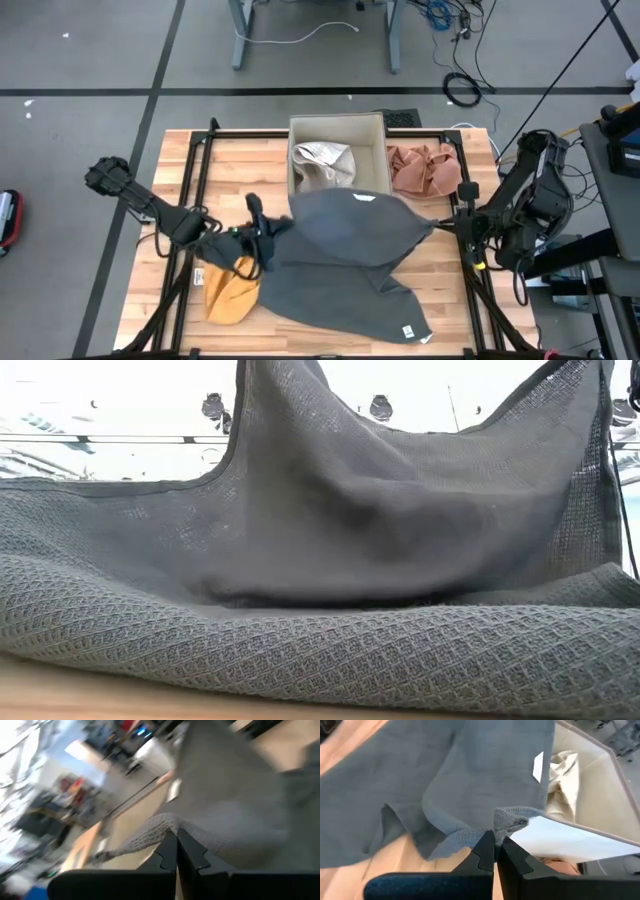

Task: Fold towel
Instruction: Fold the gray towel

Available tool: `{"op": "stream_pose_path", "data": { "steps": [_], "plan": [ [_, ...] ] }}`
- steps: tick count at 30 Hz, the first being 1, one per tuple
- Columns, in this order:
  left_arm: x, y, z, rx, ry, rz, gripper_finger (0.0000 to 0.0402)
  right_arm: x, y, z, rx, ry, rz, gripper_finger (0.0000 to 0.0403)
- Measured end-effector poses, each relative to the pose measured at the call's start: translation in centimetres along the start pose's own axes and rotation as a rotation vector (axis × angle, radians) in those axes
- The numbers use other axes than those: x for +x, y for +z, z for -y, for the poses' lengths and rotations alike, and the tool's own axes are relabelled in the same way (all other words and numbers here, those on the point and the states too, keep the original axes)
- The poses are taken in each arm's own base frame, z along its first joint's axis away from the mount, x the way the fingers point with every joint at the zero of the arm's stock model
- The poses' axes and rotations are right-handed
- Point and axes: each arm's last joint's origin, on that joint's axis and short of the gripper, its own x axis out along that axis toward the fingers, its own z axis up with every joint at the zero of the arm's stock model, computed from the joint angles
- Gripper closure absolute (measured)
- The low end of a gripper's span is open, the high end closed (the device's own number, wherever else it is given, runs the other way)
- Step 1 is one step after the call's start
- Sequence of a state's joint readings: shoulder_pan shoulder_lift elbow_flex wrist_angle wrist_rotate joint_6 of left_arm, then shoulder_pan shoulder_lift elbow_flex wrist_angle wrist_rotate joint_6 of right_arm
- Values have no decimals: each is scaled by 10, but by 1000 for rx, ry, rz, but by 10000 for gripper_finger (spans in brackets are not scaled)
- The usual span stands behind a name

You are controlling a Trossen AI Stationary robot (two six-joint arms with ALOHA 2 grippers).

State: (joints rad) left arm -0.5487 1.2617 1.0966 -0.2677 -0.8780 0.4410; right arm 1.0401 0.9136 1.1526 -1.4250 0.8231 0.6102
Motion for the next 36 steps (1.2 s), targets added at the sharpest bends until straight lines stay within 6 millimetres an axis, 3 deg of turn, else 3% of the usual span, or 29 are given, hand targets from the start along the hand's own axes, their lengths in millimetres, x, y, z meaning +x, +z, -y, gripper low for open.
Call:
{"op": "stream_pose_path", "data": {
  "steps": [9,18,26,31,36],
  "plan": [
    [-23,5,26,-219,-320,76,401,5,22,-29,27,235,50,403],
    [-40,4,50,-518,-588,-26,401,36,40,-91,-8,415,-20,399],
    [-22,-6,114,-600,-735,-291,401,95,16,-158,-35,554,-7,396],
    [-6,-8,151,-684,-836,-382,397,117,5,-180,15,603,1,396],
    [3,-10,171,-741,-859,-408,354,129,-1,-192,54,605,-37,368]
  ]
}}
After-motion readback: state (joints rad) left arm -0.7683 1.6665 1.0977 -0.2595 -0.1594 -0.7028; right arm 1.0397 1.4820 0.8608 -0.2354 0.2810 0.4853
